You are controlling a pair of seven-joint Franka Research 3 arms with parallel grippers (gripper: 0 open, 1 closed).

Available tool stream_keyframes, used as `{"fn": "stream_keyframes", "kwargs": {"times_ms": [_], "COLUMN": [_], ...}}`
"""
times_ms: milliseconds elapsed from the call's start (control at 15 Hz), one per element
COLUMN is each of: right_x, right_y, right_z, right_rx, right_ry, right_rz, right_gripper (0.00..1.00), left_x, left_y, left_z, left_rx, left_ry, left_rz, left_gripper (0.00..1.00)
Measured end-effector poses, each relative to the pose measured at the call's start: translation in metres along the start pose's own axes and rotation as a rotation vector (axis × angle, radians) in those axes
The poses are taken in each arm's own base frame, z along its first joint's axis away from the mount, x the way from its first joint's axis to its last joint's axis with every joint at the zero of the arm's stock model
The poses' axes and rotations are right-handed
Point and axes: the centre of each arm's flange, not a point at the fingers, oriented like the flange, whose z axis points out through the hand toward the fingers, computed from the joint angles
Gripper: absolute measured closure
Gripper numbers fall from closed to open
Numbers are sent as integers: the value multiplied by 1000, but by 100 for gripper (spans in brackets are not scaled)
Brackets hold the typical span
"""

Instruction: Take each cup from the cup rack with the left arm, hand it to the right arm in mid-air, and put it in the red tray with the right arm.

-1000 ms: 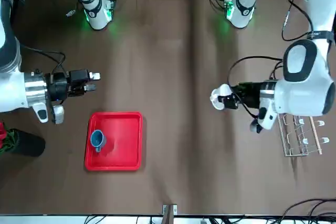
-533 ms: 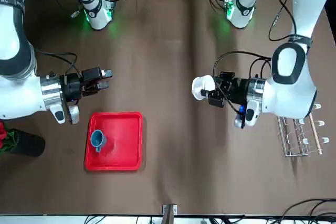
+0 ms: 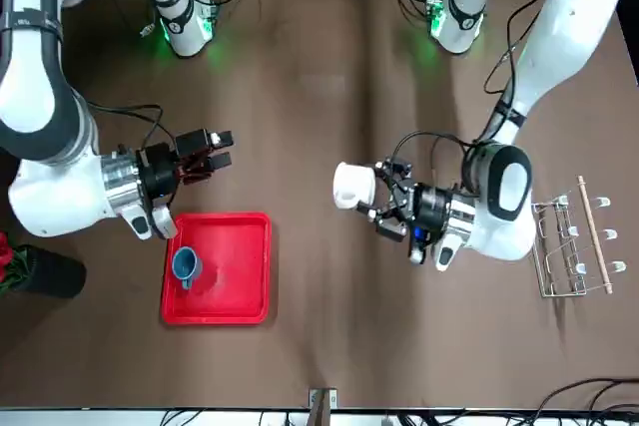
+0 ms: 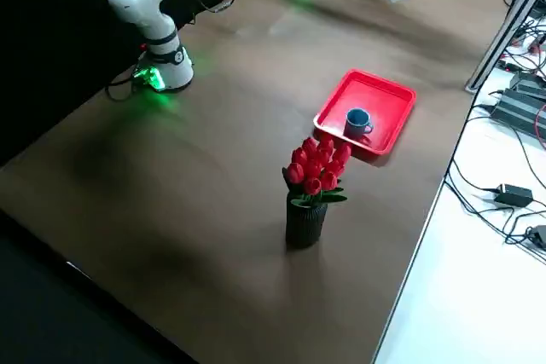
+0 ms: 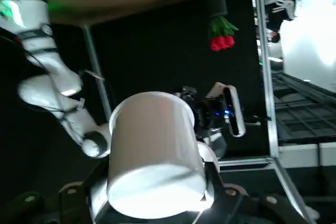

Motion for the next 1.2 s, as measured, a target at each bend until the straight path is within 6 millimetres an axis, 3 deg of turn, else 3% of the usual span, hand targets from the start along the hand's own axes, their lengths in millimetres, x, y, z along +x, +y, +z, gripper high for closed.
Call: {"fn": "stream_keyframes", "kwargs": {"times_ms": [200, 400, 467, 533, 733, 933, 1200], "right_x": [9, 19, 22, 24, 27, 34, 39], "right_y": [2, 3, 4, 5, 9, 29, 45], "right_z": [11, 11, 10, 11, 16, 19, 21], "right_rx": [28, 73, 81, 83, 83, 79, 77], "right_ry": [29, 92, 111, 118, 119, 121, 122], "right_rz": [-39, -65, -68, -68, -66, -44, -35], "right_gripper": [5, 22, 24, 33, 41, 40, 41], "left_x": [6, 30, 38, 45, 52, 50, 51], "left_y": [-1, -11, -14, -16, -20, -21, -21], "left_z": [52, 94, 101, 106, 120, 134, 135], "left_rx": [-73, -108, -120, -133, -165, -197, -221], "left_ry": [-48, -73, -84, -89, -90, -117, -139], "left_rz": [-57, -121, -124, -119, -127, -153, -167], "left_gripper": [23, 23, 23, 23, 23, 23, 23]}}
